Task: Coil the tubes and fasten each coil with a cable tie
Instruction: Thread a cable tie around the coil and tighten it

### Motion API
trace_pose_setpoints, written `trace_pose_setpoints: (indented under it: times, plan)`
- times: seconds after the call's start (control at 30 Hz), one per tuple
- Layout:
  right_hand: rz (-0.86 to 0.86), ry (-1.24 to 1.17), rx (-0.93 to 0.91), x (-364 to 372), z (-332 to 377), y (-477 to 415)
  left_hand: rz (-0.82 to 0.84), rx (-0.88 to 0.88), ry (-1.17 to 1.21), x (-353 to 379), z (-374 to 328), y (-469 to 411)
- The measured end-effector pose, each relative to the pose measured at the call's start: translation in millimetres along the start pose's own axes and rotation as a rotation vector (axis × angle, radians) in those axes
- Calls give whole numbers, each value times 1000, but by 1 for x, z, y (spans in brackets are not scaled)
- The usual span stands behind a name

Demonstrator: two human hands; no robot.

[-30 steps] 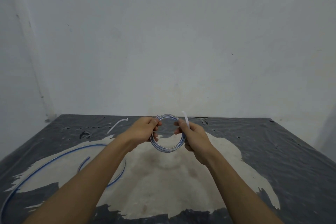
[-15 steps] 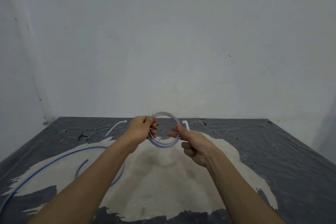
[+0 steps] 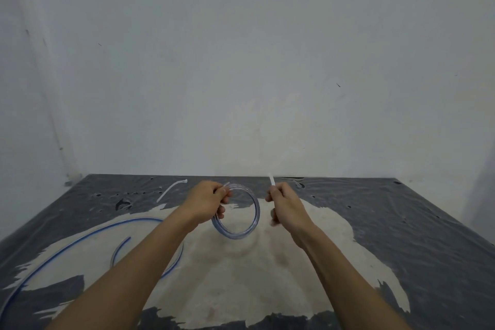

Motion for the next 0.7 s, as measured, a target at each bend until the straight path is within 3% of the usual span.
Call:
trace_pose_setpoints:
  times: [0.13,0.3,0.47,0.6,0.7]
  plan:
    - [-79,231,-224,-3,14,2,40,-40,-9,7,4,1]
    - [92,-62,-339,11,27,12,40,-59,54,8,4,0]
    - [297,-423,-270,27,27,12,-13,-17,66,5,1,-2]
    - [352,-225,-231,33,23,16,-122,27,64,-6,1,-2]
    - [378,-109,-95,38,18,16,-210,60,16,-13,-1,-1]
Point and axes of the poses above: each hand's wrist, its own y-axis away from the middle knuckle, its own x-axis out of the palm, z = x × y, the point moved 6 cm from there along -y, towards the middle knuckle, and after that the axes turned 15 degrees about z, right-handed, at the moved point
